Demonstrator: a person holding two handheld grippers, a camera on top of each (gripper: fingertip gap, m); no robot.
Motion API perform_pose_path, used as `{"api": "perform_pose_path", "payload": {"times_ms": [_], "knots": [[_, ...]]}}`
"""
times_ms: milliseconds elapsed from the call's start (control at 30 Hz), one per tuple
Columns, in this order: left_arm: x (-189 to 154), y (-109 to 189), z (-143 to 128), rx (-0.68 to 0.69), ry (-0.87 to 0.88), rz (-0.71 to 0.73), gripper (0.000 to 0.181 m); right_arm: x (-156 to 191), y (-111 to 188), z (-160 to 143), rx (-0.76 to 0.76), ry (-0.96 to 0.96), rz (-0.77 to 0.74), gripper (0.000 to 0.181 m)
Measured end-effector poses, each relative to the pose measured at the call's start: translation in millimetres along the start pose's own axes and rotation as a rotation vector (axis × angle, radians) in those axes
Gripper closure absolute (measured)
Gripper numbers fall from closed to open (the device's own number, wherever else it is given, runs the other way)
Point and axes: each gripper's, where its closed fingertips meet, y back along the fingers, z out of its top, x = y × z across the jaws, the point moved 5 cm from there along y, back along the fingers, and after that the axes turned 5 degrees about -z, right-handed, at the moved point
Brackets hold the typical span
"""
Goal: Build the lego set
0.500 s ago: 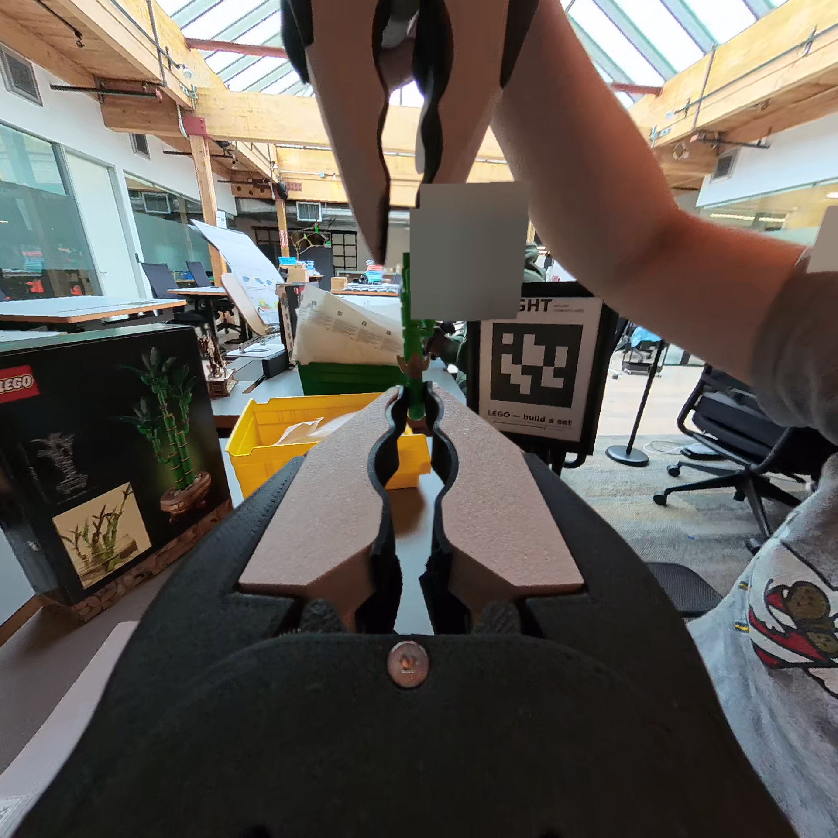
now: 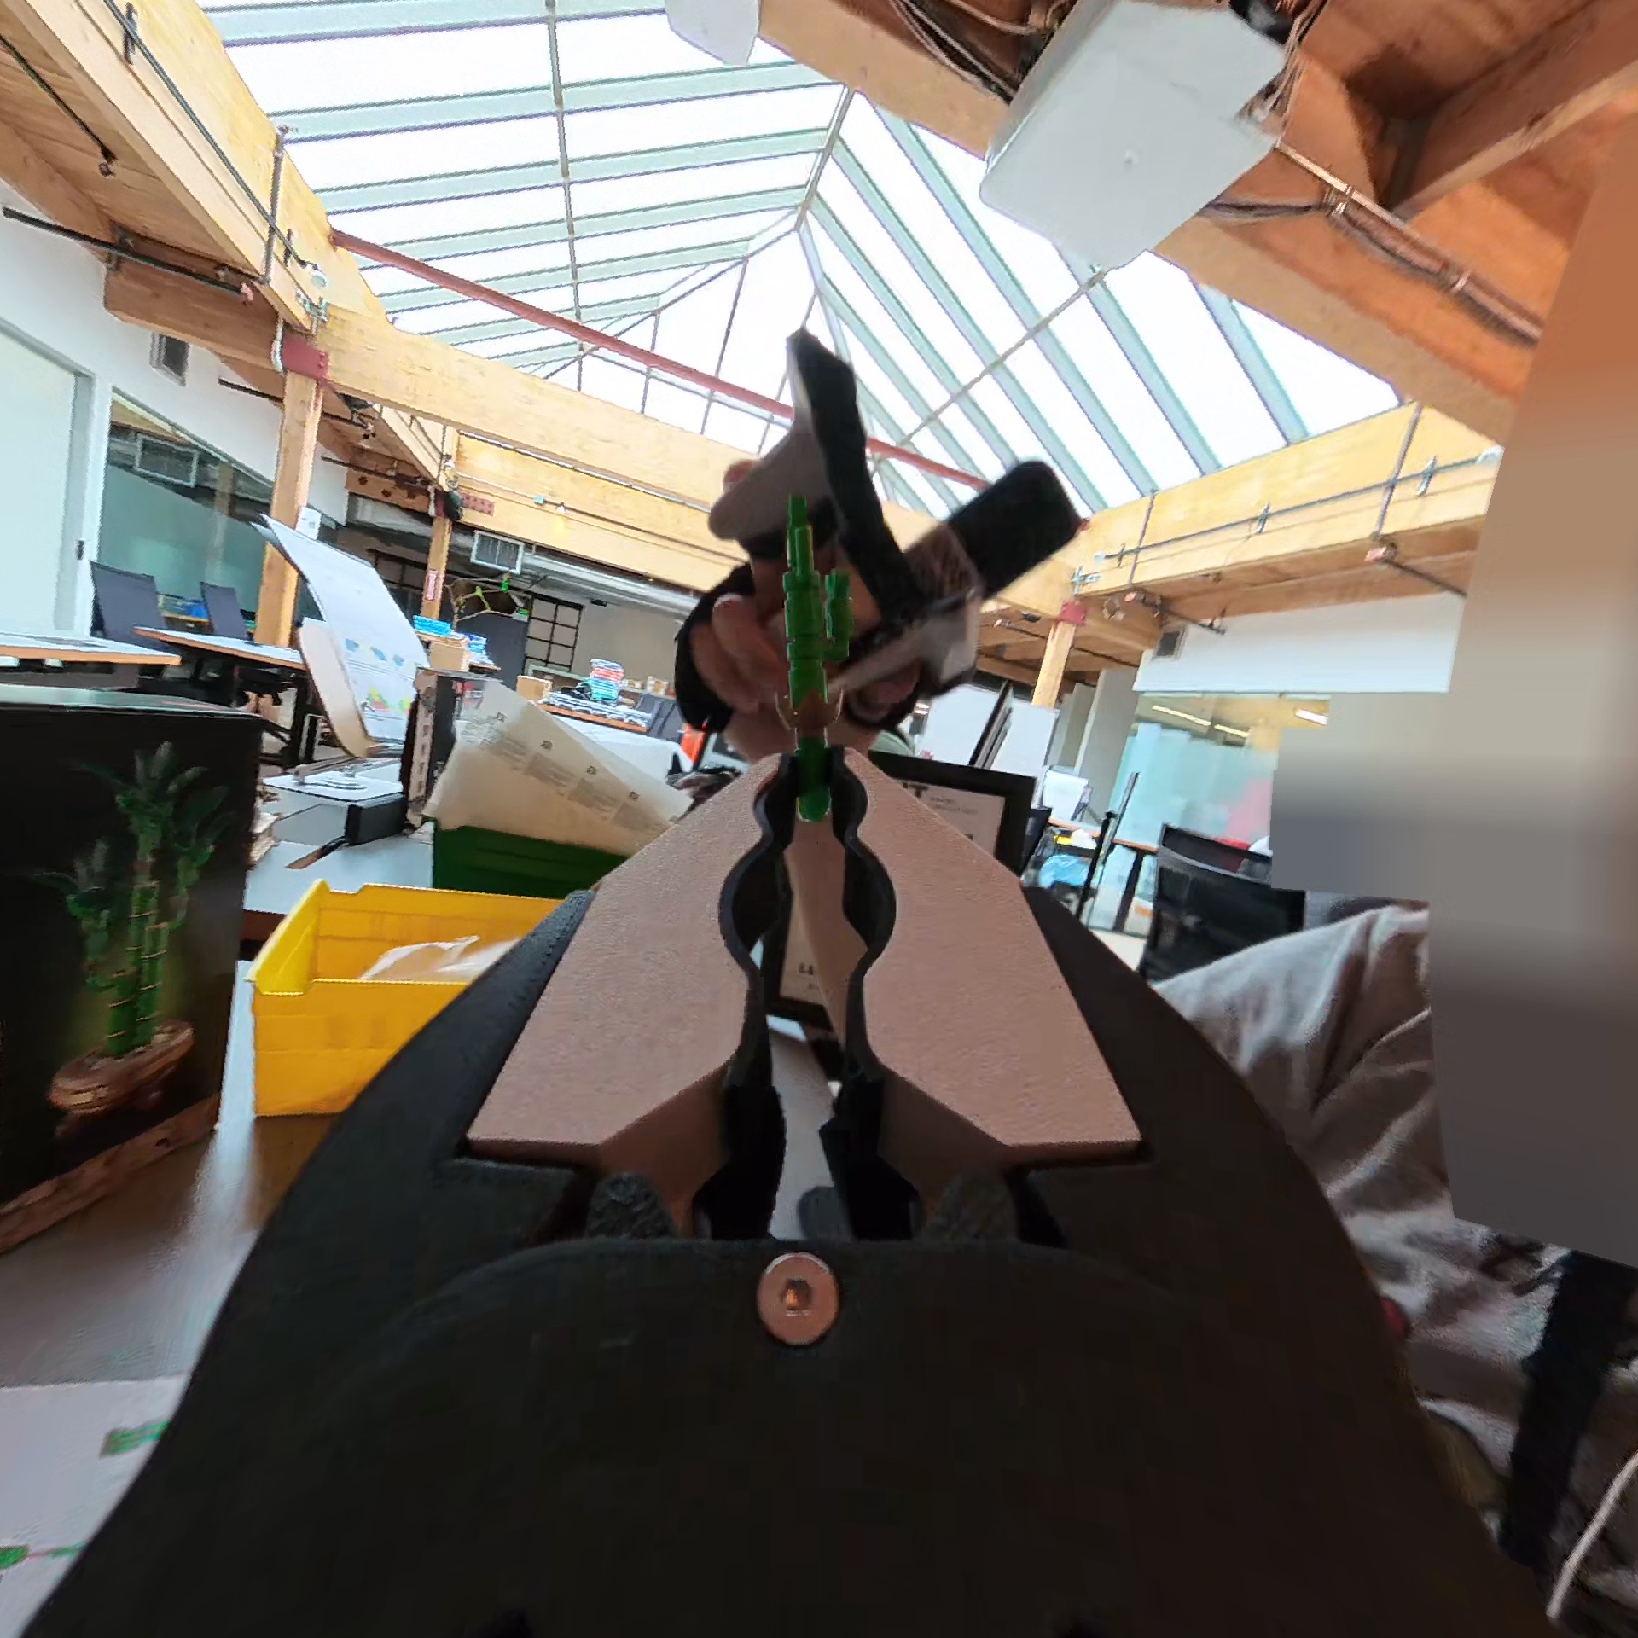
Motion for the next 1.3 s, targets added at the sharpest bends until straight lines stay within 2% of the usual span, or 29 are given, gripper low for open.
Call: {"api": "perform_pose_path", "payload": {"times_ms": [33,100,200,300,367,533,967,1300], "knots": [[0,0,1,-0.005,0.025,-0.006,0.176,9,3,-10,0.014,0.108,-0.080,0.107],[1,-2,1,-0.008,0.061,-0.002,0.177,33,1,-27,0.081,0.256,-0.136,0.100],[3,-5,-4,0.028,0.092,0.022,0.177,55,-12,-38,0.135,0.348,-0.155,0.089],[3,-10,-9,0.064,0.097,0.034,0.177,57,-19,-39,0.165,0.411,-0.184,0.084],[2,-12,-11,0.074,0.095,0.031,0.177,55,-20,-43,0.203,0.417,-0.191,0.083],[6,-17,-19,0.119,0.087,0.053,0.176,54,-18,-51,0.255,0.467,-0.200,0.102],[12,-19,-26,0.149,0.060,0.079,0.176,54,-14,-62,0.258,0.417,-0.151,0.108],[9,-19,-25,0.174,0.039,0.084,0.177,55,-13,-59,0.247,0.406,-0.153,0.109]]}}
